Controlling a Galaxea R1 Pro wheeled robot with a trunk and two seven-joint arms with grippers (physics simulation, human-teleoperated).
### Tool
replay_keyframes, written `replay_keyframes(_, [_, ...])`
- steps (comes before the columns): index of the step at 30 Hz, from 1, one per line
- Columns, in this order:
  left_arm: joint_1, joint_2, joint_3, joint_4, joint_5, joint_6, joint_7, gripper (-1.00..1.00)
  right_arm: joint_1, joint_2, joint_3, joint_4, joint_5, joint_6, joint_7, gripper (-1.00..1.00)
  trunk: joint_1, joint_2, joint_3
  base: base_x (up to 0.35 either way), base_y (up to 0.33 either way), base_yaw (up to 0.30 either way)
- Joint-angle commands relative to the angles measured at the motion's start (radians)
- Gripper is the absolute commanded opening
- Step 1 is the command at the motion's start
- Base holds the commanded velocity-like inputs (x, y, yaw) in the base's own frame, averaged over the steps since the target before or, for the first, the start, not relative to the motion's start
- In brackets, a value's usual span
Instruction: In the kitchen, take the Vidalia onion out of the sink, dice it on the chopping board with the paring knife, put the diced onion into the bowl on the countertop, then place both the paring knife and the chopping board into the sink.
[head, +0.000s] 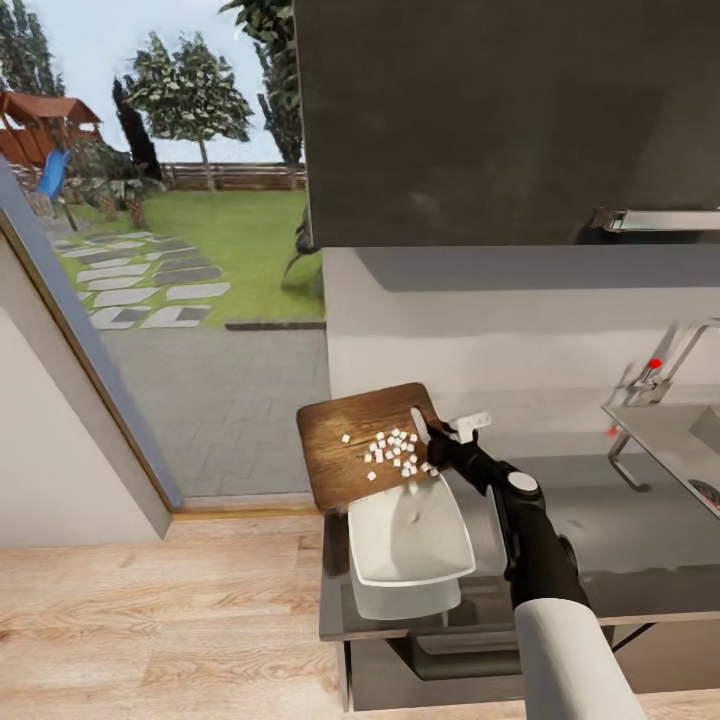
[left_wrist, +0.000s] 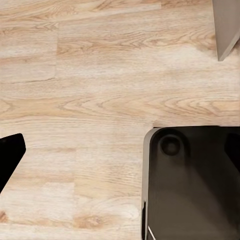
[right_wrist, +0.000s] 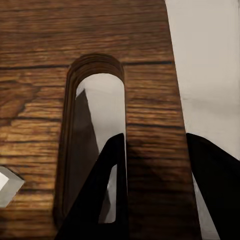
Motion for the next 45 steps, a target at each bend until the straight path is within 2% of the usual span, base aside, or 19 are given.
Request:
replay_keyframes(1, [0.0, 0.001, -0.009, -0.002, 0.01, -0.001, 0.003, 1.0, -0.001, 0.001, -0.008, -0.001, -0.016, 0.005, 0.01, -1.0, 0.001, -0.002, -0.002, 0.0, 0.0, 0.0])
replay_keyframes(3, [0.0, 0.001, -0.009, -0.002, 0.01, -0.001, 0.003, 1.0, -0.001, 0.001, -0.019, -0.001, -0.044, 0.005, 0.01, -1.0, 0.001, -0.002, -0.002, 0.0, 0.0, 0.0])
replay_keyframes(7, [0.0, 0.001, -0.009, -0.002, 0.01, -0.001, 0.003, 1.0, -0.001, 0.001, -0.043, -0.001, -0.062, 0.006, 0.053, -1.0, 0.001, -0.002, -0.002, 0.0, 0.0, 0.0])
replay_keyframes(15, [0.0, 0.001, -0.009, -0.002, 0.01, -0.001, 0.003, 1.0, -0.001, 0.001, -0.046, -0.001, -0.064, 0.006, 0.073, -1.0, 0.001, -0.002, -0.002, 0.0, 0.0, 0.0])
replay_keyframes(45, [0.0, 0.001, -0.009, -0.002, 0.01, -0.001, 0.003, 1.0, -0.001, 0.001, -0.045, 0.019, -0.064, 0.005, 0.071, -1.0, 0.001, -0.002, -0.002, 0.0, 0.0, 0.0])
